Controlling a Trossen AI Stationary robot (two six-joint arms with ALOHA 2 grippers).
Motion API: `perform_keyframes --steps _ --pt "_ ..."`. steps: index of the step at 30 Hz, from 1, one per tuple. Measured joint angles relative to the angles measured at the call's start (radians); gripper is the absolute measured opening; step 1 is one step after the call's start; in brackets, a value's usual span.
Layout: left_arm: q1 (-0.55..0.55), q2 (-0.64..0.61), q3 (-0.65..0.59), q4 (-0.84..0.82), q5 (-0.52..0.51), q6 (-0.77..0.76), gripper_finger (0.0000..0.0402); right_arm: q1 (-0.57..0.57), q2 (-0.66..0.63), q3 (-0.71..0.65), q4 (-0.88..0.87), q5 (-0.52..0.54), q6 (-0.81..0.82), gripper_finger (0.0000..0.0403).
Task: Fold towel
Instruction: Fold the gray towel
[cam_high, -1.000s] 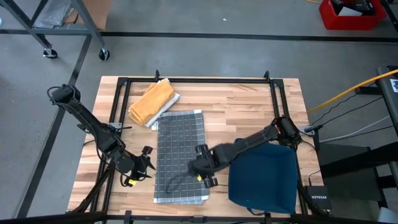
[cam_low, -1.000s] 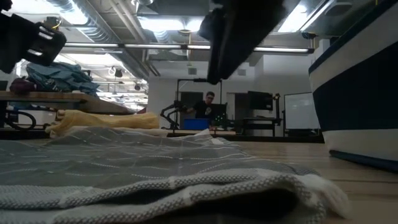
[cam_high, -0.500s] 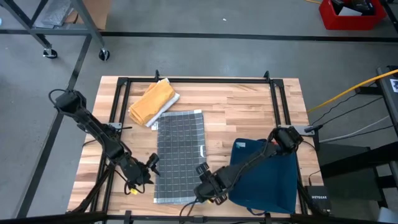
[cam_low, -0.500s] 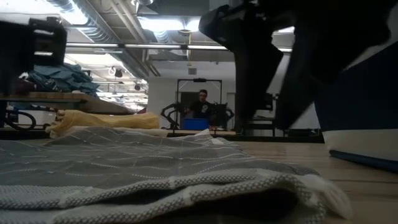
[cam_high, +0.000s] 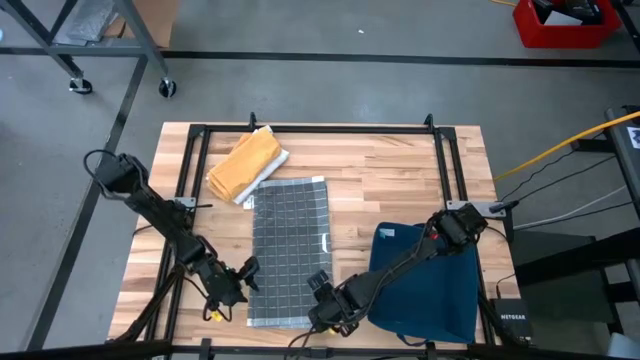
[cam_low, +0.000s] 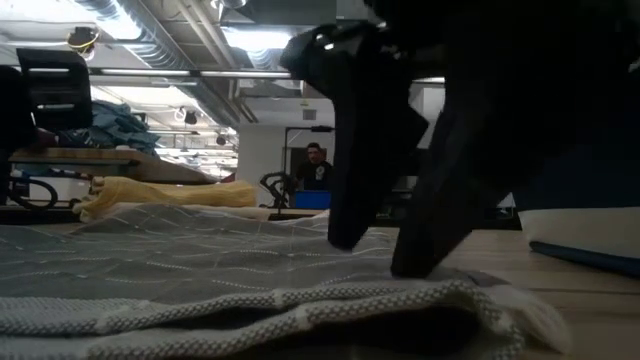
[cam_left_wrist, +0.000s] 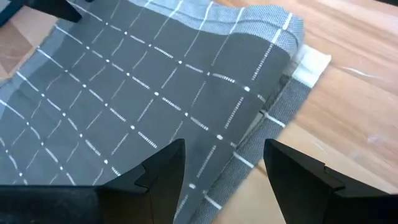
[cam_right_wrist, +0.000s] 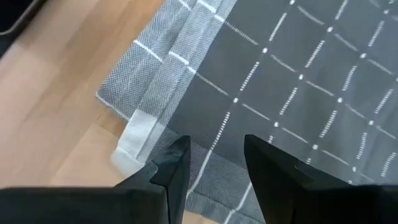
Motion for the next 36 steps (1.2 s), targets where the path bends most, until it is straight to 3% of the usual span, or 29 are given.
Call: perform_keyframes --steps 11,23,36 --pt "0.0 0.009 0.0 0.007 0.0 -0.005 0.021 0.011 0.002 0.1 -0.096 0.003 0.003 0.0156" --pt "0.0 0.009 0.0 0.007 0.0 0.059 0.021 0.085 0.009 0.102 -0.074 -0.035 0.013 0.0156" --pt "0.002 0.01 0.0 0.027 -0.01 0.088 0.021 0.089 0.078 0.101 -0.048 0.01 0.083 0.0156"
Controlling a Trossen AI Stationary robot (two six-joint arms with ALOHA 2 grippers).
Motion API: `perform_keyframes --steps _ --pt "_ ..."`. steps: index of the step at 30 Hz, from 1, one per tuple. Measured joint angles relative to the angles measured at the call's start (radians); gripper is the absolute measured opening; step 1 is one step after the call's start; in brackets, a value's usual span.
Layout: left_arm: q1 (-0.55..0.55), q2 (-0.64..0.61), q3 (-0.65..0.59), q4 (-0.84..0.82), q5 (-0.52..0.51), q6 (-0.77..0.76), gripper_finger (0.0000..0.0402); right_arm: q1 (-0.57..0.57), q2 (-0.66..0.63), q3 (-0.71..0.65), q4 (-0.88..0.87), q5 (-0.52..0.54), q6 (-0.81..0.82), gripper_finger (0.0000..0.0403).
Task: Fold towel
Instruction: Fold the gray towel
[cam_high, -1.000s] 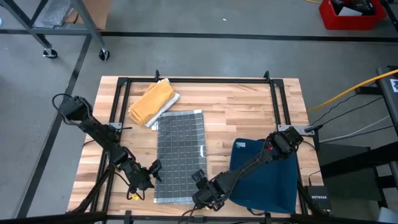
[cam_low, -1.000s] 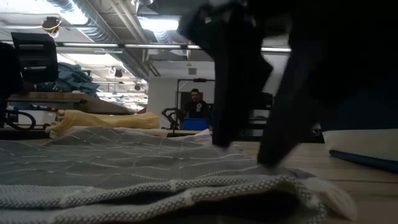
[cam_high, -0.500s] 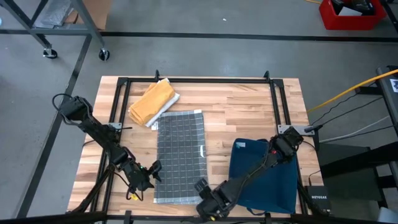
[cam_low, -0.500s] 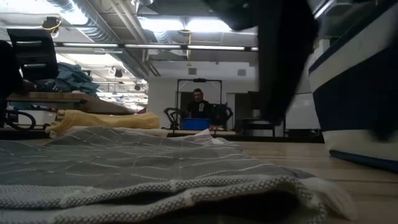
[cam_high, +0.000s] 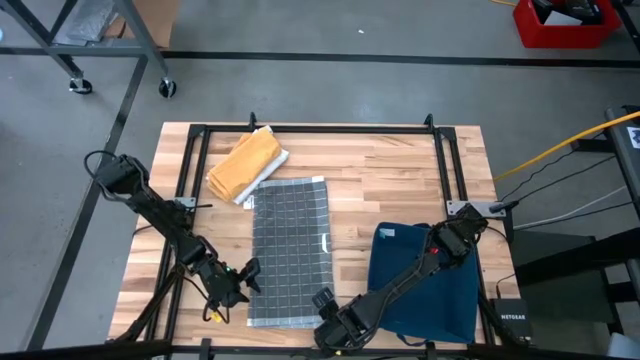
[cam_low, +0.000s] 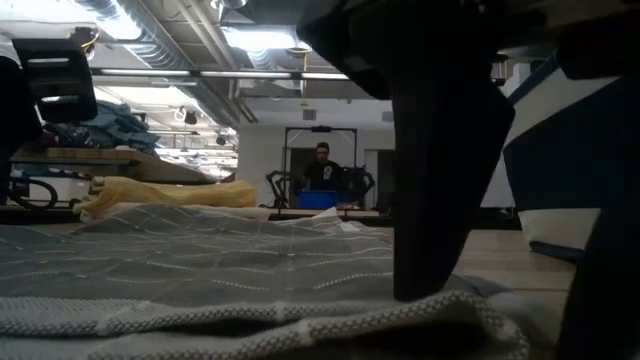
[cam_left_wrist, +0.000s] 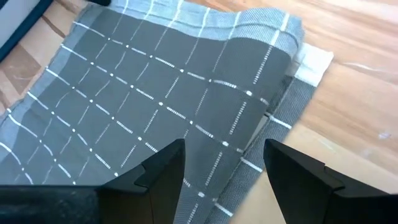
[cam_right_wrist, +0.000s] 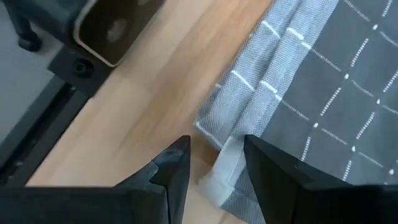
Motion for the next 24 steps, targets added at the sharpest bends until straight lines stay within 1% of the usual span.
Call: perform_keyframes --steps 3,8,17,20,24 --pt "0.005 0.011 0.0 0.0 -0.002 0.017 0.021 -0.001 0.002 0.0 0.002 0.039 -0.001 0.0156" --pt "0.013 0.059 0.001 0.01 -0.002 0.015 0.021 -0.013 0.003 0.0 0.006 0.066 -0.001 0.0156" --pt "0.023 0.102 0.001 0.112 -0.007 0.023 0.021 -0.015 0.007 0.0 0.014 0.068 -0.001 0.0156" --pt "0.027 0.109 0.001 0.107 -0.006 0.01 0.0207 -0.015 0.008 0.0 0.016 0.069 0.007 0.0156" --pt "0.027 0.102 0.001 0.103 -0.007 -0.01 0.0197 -0.014 0.008 0.0 0.017 0.066 0.063 0.0156"
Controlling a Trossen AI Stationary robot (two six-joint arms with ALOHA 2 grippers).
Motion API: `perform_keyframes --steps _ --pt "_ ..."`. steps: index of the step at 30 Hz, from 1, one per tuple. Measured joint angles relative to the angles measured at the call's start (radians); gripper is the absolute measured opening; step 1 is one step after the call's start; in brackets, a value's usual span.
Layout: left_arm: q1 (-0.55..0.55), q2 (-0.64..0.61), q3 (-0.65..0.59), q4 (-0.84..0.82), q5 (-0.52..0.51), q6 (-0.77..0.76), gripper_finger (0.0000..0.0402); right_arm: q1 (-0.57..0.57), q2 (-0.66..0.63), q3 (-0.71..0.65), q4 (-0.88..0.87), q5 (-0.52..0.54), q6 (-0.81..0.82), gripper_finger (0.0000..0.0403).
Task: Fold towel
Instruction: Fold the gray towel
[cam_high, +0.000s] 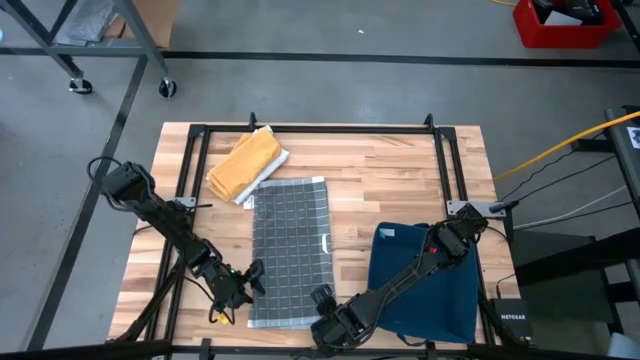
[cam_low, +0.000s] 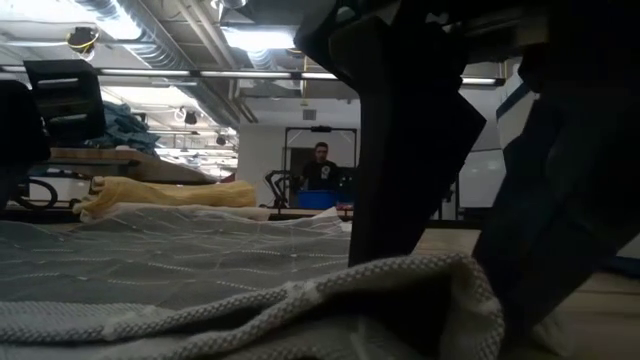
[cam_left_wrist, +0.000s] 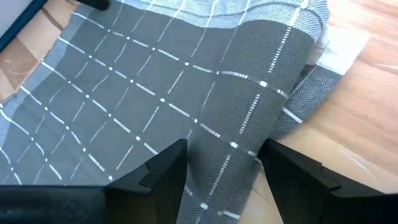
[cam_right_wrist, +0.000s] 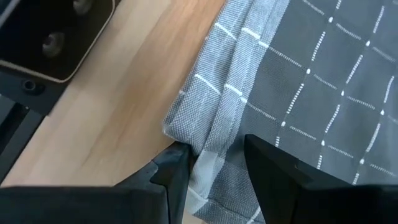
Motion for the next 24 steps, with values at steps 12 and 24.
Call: perform_keyframes --steps 12,24 --pt "-0.01 -0.146 -0.003 -0.142 -0.087 -0.052 0.0197 0.0 0.0 0.0 -0.002 -0.015 0.019 0.0156" --pt "-0.055 -0.153 -0.002 -0.188 0.004 -0.116 0.0198 0.001 0.0 0.0 -0.003 -0.016 0.019 0.0156"
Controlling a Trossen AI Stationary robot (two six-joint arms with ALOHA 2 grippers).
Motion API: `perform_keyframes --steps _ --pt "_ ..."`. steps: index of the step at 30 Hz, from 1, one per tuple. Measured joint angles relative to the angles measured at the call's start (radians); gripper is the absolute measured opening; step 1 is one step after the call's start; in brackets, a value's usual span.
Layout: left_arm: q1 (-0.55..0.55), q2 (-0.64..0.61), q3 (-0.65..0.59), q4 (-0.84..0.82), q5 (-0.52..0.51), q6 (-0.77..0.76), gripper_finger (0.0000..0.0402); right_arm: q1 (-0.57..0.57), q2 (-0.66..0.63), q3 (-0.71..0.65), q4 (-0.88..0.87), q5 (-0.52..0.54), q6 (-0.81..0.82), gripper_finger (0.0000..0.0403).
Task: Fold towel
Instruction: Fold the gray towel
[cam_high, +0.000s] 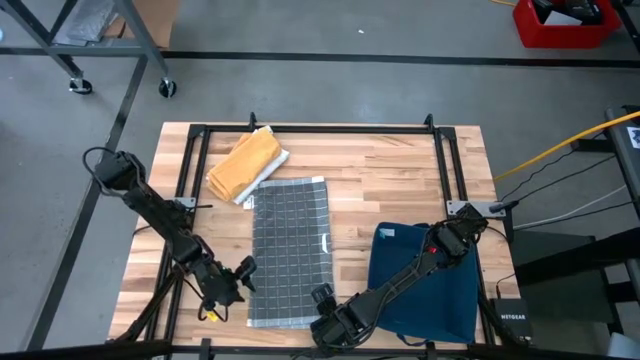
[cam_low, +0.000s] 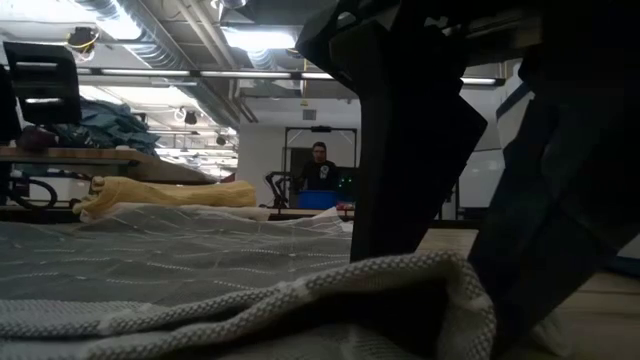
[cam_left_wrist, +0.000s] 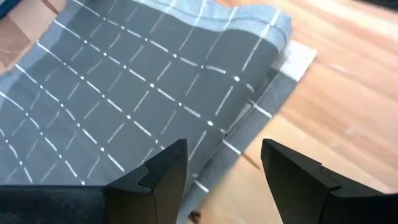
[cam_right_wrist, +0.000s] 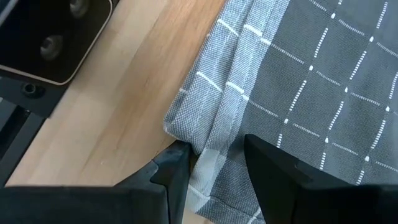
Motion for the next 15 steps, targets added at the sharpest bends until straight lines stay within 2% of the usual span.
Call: perform_keyframes --steps 9,15 --pt "0.001 0.072 0.002 0.014 -0.011 0.069 0.0198 0.0 0.0 0.0 0.0 0.0 0.0 0.0156" --pt "0.02 0.095 0.002 0.063 -0.01 0.061 0.0198 0.0 0.0 -0.001 0.005 0.001 -0.001 0.0156"
